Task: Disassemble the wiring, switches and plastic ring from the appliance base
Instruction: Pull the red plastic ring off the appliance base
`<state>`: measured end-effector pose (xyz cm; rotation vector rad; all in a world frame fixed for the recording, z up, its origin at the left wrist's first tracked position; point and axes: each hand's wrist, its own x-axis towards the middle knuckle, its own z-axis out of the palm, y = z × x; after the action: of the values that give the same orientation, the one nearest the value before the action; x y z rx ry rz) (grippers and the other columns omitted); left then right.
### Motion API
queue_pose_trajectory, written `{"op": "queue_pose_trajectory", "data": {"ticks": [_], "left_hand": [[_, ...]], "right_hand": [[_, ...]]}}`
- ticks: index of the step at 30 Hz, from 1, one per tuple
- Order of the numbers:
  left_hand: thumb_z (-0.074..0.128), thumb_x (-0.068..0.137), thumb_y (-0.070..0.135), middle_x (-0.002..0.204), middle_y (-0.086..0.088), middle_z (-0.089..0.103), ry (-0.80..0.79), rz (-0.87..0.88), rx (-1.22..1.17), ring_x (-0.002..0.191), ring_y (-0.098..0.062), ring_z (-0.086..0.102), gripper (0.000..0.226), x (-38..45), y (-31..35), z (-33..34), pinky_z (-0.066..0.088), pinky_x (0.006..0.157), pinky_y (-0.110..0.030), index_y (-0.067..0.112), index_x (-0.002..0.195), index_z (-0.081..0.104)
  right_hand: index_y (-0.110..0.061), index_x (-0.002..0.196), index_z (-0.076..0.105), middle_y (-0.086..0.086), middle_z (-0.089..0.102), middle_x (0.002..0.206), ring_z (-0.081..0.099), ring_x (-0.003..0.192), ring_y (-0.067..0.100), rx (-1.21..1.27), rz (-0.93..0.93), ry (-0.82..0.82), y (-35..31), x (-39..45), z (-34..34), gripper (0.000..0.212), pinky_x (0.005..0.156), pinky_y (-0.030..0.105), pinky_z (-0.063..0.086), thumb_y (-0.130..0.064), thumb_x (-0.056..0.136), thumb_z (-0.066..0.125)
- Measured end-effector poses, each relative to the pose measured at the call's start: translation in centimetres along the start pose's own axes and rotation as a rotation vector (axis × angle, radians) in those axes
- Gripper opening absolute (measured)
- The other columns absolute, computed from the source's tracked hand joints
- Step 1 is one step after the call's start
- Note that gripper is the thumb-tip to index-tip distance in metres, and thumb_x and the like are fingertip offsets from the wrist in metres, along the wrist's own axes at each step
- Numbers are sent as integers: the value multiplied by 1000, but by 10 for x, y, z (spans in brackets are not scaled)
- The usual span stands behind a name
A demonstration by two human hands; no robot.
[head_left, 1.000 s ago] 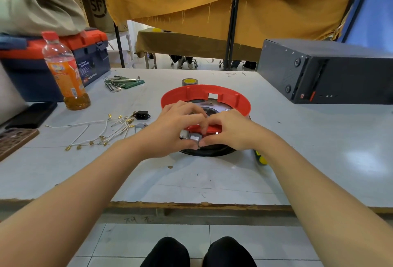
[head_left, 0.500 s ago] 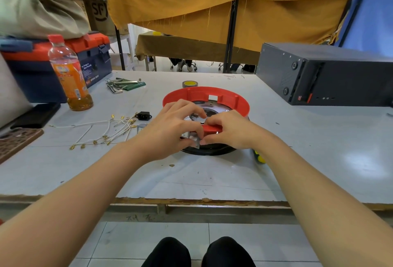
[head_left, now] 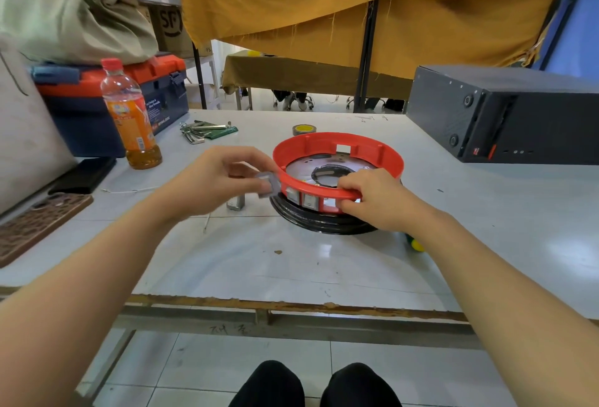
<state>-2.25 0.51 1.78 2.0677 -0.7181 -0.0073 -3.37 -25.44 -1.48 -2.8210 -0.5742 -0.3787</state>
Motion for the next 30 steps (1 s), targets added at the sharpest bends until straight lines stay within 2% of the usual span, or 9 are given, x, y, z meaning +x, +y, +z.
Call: {"op": "queue_pose_trajectory", "data": {"ticks": [3,6,10,15,17,20,22,26,30], "left_hand": [[67,85,18,95,19,68,182,-112,152,87,-5,67,20,3,-17,-7,51,73,-18,36,93,67],[66,87,14,105,6,66,249,-185,270,92,-10,63,20,10,-33,-4,47,77,-23,27,103,68],[66,86,8,108,-5,65,170,-155,457,92,-15,60,24,20,-47,11,42,80,-20,16,108,69],[66,84,2,105,-3,66,120,-52,560,77,-5,50,24,23,-58,18,31,68,2,13,105,71],[65,83,0,104,-3,66,130,-50,574,84,-10,52,25,22,-61,18,31,69,2,13,104,70],[63,84,1,105,-4,66,159,-63,596,92,-19,56,24,22,-66,20,31,70,-12,13,105,68],[62,85,4,108,-3,64,159,-61,602,94,-18,55,23,22,-68,21,29,71,-16,13,106,68],[64,82,7,124,0,52,150,-14,552,111,-15,47,35,23,-61,22,27,85,-14,15,116,62],[69,80,16,125,11,45,135,165,490,119,-8,36,45,27,-34,26,20,89,0,21,122,53]], "right_hand": [[-10,86,63,-5,56,73,46,69,12,12,5,4,0,0,1,15,58,11,20,-23,89,56],[-13,82,61,-14,46,66,41,67,9,38,5,15,1,-1,1,12,58,12,21,-22,88,57],[-20,77,54,-14,45,66,40,69,8,44,4,0,0,-1,1,13,59,22,21,-23,89,56],[-18,82,59,-11,54,73,46,72,9,64,0,-12,2,-2,1,12,63,22,30,-27,90,58],[-20,92,63,-9,59,80,50,74,9,76,8,-11,1,-2,1,11,67,24,35,-31,90,59],[-24,97,62,-12,56,82,49,74,6,86,25,-11,1,0,2,12,68,22,33,-33,89,61],[-24,100,62,-11,59,87,53,81,10,87,45,-14,1,1,3,15,74,23,35,-33,88,61],[-25,100,61,-10,60,95,54,89,11,130,45,8,-2,4,1,21,77,26,42,-37,84,67],[-22,103,61,-8,61,99,55,91,13,152,23,20,-13,11,3,26,80,30,46,-37,82,69]]}}
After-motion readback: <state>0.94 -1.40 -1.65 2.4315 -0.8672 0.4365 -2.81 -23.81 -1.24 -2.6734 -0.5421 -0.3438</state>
